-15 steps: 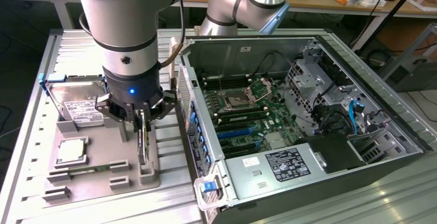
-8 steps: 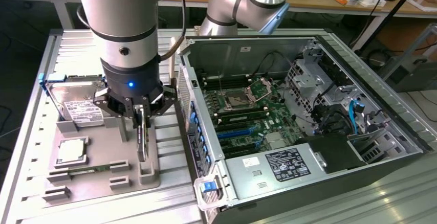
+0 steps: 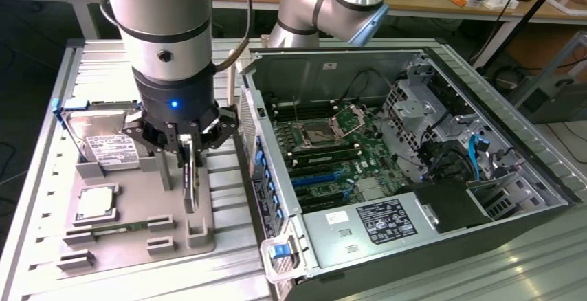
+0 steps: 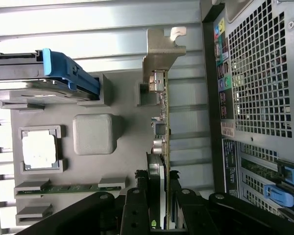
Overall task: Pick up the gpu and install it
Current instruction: 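Pick up the gpu and move the gpu toward the slot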
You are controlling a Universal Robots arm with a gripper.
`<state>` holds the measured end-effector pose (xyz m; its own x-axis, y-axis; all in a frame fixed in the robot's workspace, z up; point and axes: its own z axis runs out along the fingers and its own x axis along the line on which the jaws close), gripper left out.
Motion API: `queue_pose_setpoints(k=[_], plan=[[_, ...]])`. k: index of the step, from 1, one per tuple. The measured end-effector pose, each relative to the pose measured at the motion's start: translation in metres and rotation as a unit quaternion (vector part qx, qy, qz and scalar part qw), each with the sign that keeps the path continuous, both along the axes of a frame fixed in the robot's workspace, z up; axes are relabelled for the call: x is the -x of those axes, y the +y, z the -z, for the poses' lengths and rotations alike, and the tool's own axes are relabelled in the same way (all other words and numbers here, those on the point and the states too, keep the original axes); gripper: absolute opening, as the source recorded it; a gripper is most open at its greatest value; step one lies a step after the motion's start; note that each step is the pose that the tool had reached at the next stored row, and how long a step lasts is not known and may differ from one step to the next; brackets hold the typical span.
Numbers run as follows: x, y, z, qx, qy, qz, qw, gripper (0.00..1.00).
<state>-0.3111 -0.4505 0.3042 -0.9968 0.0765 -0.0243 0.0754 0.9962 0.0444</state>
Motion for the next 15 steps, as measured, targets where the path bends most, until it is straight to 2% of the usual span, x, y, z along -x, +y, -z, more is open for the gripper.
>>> queue_pose_setpoints(k=[6, 8, 15], plan=[[0.0, 0.0, -0.01, 0.0, 0.0002, 0.0, 1.0, 0.27], [0.0, 0.0, -0.0166, -0.0001, 0.0003, 0.0, 1.0, 0.27], [0.0, 0.0, -0.0302, 0.0, 0.0007, 0.0, 1.0, 0.27]])
